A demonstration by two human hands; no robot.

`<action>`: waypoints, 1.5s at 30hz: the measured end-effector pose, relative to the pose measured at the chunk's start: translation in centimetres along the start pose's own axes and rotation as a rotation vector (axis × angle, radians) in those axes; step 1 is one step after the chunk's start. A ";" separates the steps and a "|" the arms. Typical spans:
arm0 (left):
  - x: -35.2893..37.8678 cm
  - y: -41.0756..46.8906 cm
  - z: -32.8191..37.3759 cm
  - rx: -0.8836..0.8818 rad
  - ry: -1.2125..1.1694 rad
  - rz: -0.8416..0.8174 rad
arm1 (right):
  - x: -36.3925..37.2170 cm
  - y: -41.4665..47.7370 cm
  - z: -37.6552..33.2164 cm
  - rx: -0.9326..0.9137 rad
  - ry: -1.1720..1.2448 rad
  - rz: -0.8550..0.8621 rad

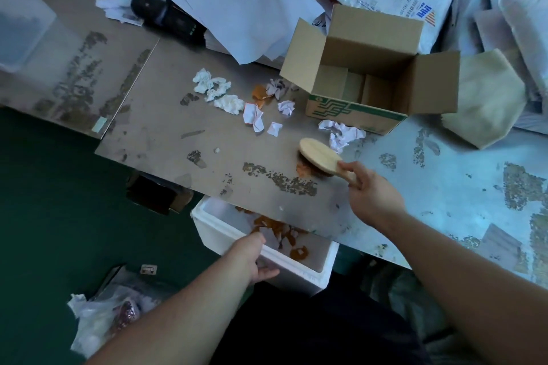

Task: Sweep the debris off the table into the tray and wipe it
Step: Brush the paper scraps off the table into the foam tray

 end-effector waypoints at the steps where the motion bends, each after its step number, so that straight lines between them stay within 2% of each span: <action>1: 0.0 0.0 0.0 0.000 -0.002 0.002 | 0.3 -0.1 -0.2 -0.024 -0.022 -0.028; 8: 0.4 -0.4 -0.2 -0.019 -0.012 0.011 | 2.3 -2.9 -1.2 -0.160 -0.050 -0.238; 10: 0.5 -0.4 -0.2 -0.024 -0.029 0.014 | 1.7 -2.8 -0.5 -0.148 -0.036 -0.197; 15: 1.0 -0.9 -0.4 -0.027 -0.036 0.014 | -2.1 -0.4 3.0 0.033 0.016 0.100; 17: 1.0 -0.9 -0.4 -0.025 -0.041 0.018 | -3.4 0.6 4.1 0.090 0.005 0.163; 21: 1.4 -1.0 -0.3 -0.013 -0.009 0.028 | -3.3 1.4 4.4 0.066 -0.116 0.139; 27: 1.5 -1.6 0.0 -0.013 -0.004 0.046 | -1.5 -0.2 2.5 -0.052 -0.087 -0.073; 32: 1.8 -1.6 0.0 -0.024 -0.042 0.047 | -3.3 0.1 3.6 -0.005 -0.007 0.104; 37: 2.1 -1.9 0.0 -0.036 -0.054 0.045 | -5.7 1.8 5.8 0.067 -0.105 0.278; 40: 2.3 -2.1 -0.1 -0.022 -0.050 0.042 | -5.4 2.6 6.8 0.093 -0.181 0.235; 45: 2.5 -2.2 -0.2 -0.038 -0.069 0.053 | -3.3 1.7 6.2 0.087 -0.146 0.110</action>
Point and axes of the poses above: each hand's wrist, its own y-axis towards the middle knuckle, its own x-axis out of the palm, z = x × y, the point moved 8 cm from there along y, towards the middle knuckle, and after that the axes turned 15 degrees about -y, right-handed, at the moved point
